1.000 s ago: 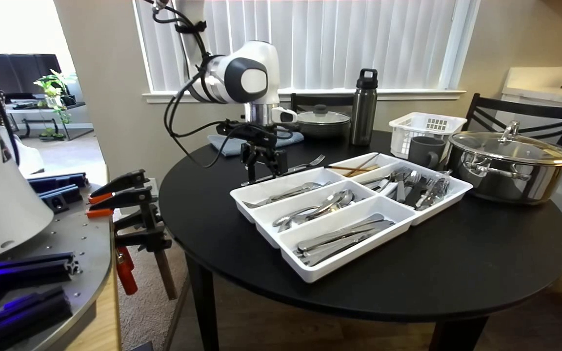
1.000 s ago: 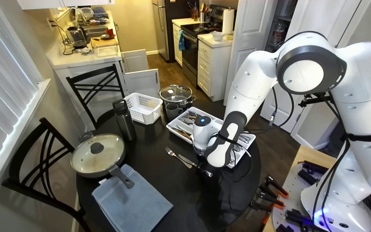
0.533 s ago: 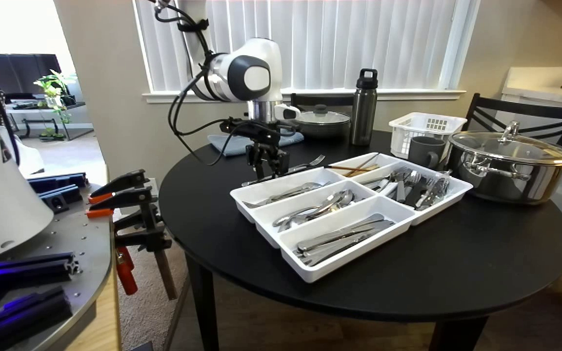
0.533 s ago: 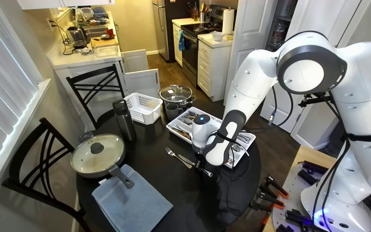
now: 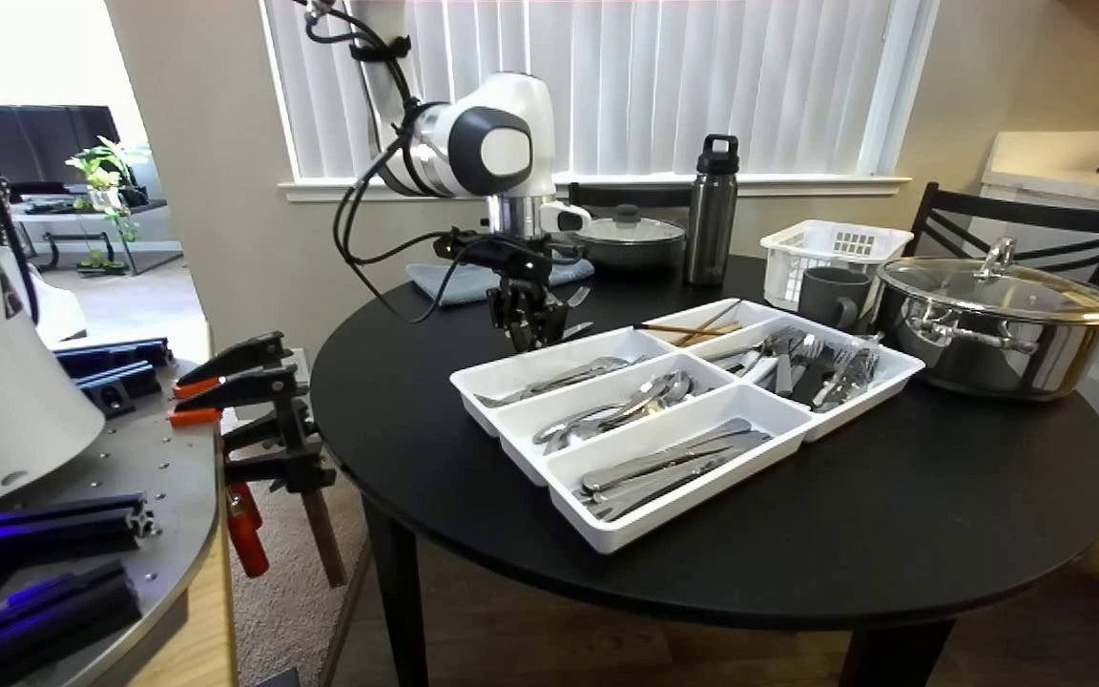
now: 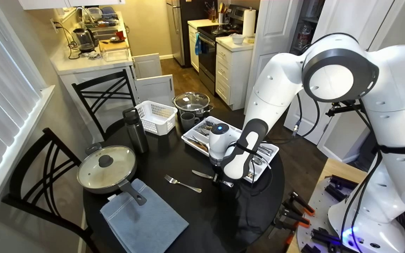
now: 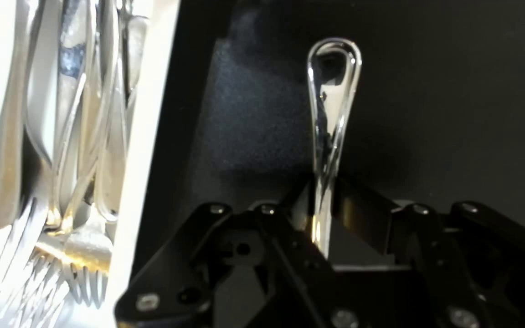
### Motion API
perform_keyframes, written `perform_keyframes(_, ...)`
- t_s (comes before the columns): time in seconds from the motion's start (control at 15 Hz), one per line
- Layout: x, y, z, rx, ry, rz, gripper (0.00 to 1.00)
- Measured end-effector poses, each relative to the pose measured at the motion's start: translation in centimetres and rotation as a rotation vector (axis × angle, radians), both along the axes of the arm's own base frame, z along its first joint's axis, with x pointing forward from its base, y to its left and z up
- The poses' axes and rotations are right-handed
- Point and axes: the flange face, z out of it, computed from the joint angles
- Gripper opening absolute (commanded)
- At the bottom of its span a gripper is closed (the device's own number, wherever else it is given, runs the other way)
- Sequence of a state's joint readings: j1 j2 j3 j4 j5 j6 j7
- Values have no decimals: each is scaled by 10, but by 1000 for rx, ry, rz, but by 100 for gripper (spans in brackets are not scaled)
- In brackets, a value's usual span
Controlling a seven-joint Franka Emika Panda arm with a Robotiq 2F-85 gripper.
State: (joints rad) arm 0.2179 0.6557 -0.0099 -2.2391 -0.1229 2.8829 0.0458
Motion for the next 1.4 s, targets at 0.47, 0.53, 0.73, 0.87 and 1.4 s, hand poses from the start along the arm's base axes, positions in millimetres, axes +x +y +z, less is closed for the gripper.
perform_keyframes(0.47, 17, -8, 31, -21, -67, -54, 5)
perform_keyframes(0.53, 23, -7, 47, -11, -94, -57, 5)
perform_keyframes(0.73, 37, -3, 99, 26, -170, -63, 5)
perform_keyframes(0.87, 39, -9, 126, 29, -195, -64, 5)
perform_keyframes(1.4, -7, -176, 141, -115, -61, -126, 5)
